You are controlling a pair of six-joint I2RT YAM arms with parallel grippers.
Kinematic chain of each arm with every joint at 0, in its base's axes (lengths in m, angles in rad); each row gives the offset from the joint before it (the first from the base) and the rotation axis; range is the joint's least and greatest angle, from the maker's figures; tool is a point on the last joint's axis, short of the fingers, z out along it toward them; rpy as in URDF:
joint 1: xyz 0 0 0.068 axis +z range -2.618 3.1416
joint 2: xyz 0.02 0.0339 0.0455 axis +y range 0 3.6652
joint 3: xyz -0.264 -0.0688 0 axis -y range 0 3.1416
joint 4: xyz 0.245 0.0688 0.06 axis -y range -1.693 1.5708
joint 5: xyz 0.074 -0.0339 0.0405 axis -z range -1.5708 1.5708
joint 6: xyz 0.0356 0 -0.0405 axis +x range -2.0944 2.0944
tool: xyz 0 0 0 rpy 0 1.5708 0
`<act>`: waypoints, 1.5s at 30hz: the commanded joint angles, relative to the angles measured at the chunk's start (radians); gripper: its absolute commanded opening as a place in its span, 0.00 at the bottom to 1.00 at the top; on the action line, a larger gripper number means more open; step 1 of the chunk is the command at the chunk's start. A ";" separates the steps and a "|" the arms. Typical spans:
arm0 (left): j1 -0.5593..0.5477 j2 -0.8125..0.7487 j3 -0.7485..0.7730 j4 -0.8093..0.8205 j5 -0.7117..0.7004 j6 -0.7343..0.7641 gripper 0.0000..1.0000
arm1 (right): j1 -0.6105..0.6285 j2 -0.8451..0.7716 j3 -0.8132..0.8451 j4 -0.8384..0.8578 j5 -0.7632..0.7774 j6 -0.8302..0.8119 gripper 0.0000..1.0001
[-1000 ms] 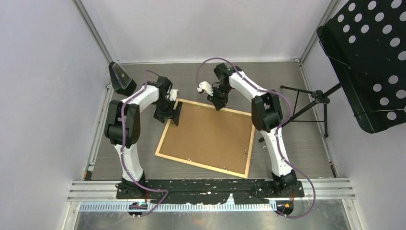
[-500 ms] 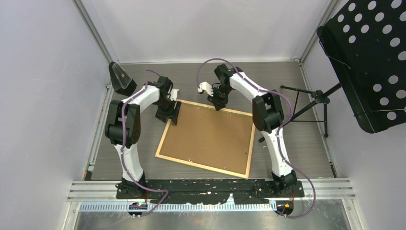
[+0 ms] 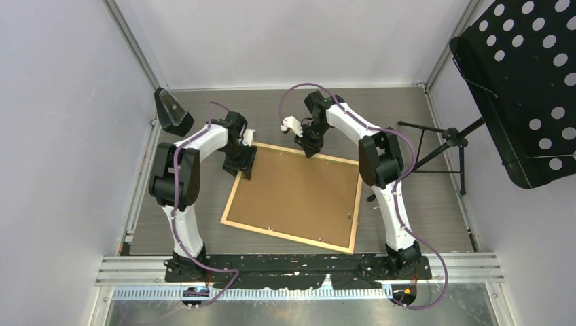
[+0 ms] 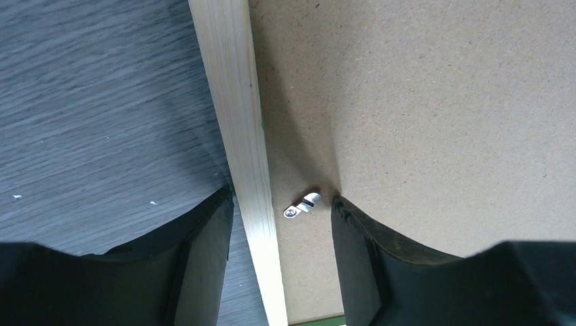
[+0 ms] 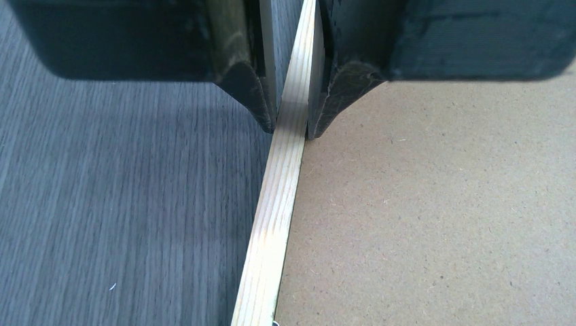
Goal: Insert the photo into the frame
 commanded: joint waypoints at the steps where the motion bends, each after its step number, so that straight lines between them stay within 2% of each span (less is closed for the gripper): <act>1: -0.002 -0.039 -0.006 0.032 -0.012 -0.012 0.54 | 0.012 -0.058 -0.020 -0.038 -0.030 -0.024 0.05; 15: 0.002 -0.043 -0.007 0.051 -0.013 -0.015 0.47 | 0.011 -0.067 -0.037 -0.033 -0.021 -0.026 0.06; 36: 0.016 -0.024 0.023 0.046 0.005 -0.017 0.23 | 0.012 -0.071 -0.067 -0.023 -0.021 -0.020 0.05; 41: 0.019 -0.027 0.020 0.051 0.006 -0.020 0.12 | 0.012 -0.074 -0.075 -0.019 -0.019 -0.014 0.05; 42: 0.019 -0.028 0.020 0.052 0.006 -0.021 0.01 | 0.012 -0.075 -0.075 -0.020 -0.019 -0.013 0.05; 45: 0.021 -0.032 0.014 0.058 0.004 -0.026 0.00 | 0.012 -0.077 -0.080 -0.019 -0.016 -0.013 0.06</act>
